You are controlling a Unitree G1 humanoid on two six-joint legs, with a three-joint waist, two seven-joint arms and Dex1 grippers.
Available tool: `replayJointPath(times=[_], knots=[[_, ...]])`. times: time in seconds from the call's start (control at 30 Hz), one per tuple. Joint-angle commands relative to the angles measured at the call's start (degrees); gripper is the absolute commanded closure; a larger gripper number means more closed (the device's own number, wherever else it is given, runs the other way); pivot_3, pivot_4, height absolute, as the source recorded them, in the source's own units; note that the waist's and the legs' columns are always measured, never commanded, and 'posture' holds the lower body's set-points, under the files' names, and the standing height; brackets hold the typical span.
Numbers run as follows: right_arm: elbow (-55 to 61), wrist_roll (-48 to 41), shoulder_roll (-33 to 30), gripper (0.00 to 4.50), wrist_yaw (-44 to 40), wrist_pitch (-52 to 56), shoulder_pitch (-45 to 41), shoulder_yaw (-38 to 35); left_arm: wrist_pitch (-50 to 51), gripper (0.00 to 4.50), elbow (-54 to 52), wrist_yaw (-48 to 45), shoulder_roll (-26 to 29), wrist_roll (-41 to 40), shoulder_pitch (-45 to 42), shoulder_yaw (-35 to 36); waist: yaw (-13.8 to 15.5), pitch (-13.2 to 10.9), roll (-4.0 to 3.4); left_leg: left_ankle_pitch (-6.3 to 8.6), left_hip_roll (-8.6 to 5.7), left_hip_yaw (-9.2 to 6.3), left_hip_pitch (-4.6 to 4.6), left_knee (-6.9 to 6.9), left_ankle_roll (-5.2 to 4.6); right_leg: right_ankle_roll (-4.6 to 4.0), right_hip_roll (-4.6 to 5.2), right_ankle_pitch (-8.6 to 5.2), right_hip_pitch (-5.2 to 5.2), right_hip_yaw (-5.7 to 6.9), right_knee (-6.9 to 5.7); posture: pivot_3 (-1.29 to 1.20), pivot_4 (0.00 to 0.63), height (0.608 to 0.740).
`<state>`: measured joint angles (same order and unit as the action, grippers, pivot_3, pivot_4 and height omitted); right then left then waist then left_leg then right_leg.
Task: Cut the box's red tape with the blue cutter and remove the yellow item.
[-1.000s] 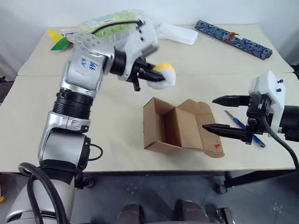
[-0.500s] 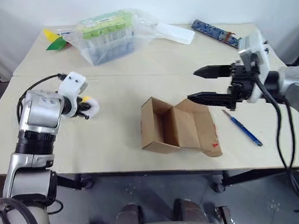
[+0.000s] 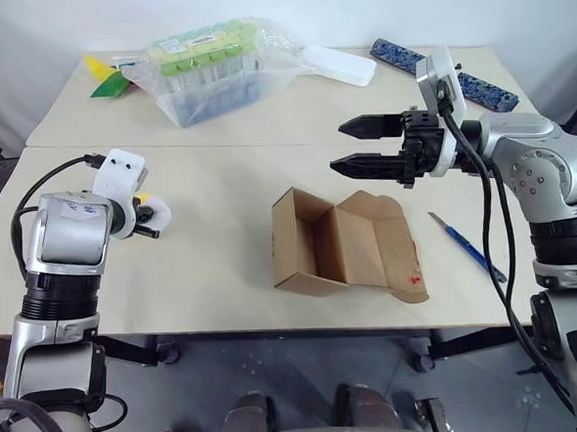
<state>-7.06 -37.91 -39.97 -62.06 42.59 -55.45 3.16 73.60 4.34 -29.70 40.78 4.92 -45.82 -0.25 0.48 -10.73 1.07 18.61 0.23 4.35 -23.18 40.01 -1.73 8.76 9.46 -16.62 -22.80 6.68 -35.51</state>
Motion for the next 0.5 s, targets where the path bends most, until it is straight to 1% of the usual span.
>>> replayJointPath(times=[0.03,0.1,0.2,0.37,0.47,0.5], knots=[[1.7,0.6,-1.1,0.00,-1.5,-0.5,-1.3,-1.8,0.4,3.30,-3.5,0.6,1.6,-1.7,1.6,3.7,-0.4,0.0,0.00,0.00,0.01,-0.02,0.00,0.00,0.00,0.00,0.00,0.00,0.00,0.00,0.00,0.00,0.150,0.740],[1.6,1.2,-1.4,0.00,-1.8,-0.5,-1.5,-2.0,1.1,2.66,-5.5,-0.1,2.7,-2.6,1.6,4.2,-0.6,0.0,0.00,0.01,0.01,-0.07,0.00,-0.01,0.02,0.00,0.00,0.00,-0.02,0.01,-0.02,0.00,0.150,0.740],[0.7,1.9,-1.6,0.00,-2.3,-0.6,-2.0,-2.5,3.8,1.68,-10.8,-3.5,4.8,-6.7,2.2,5.1,-0.6,0.0,0.00,0.01,0.02,-0.10,-0.01,-0.02,0.05,0.00,0.00,0.00,-0.04,0.01,-0.02,0.00,0.150,0.740],[0.0,3.2,-2.2,0.00,-3.2,-1.0,-2.0,-3.2,4.7,0.11,-15.8,-5.0,9.0,-10.7,3.0,10.4,-0.6,0.0,0.00,0.03,0.02,-0.12,-0.01,-0.05,0.08,-0.01,0.00,0.00,-0.05,0.01,-0.01,0.00,0.150,0.740],[0.2,3.6,-2.6,0.00,-3.1,-0.6,-1.5,-3.9,5.6,0.05,-19.9,-7.5,11.2,-14.7,5.0,14.0,-0.7,0.0,-0.01,0.04,0.03,-0.12,-0.02,-0.06,0.09,-0.01,0.00,0.00,-0.07,0.00,0.00,0.00,0.150,0.740],[0.6,3.6,-2.8,0.00,-3.2,-0.5,-0.9,-4.0,4.6,0.05,-21.6,-8.4,12.1,-15.6,7.1,14.8,-0.7,0.0,-0.01,0.04,0.04,-0.12,-0.02,-0.06,0.10,-0.01,0.00,0.00,-0.07,0.00,0.00,0.00,0.150,0.740]])
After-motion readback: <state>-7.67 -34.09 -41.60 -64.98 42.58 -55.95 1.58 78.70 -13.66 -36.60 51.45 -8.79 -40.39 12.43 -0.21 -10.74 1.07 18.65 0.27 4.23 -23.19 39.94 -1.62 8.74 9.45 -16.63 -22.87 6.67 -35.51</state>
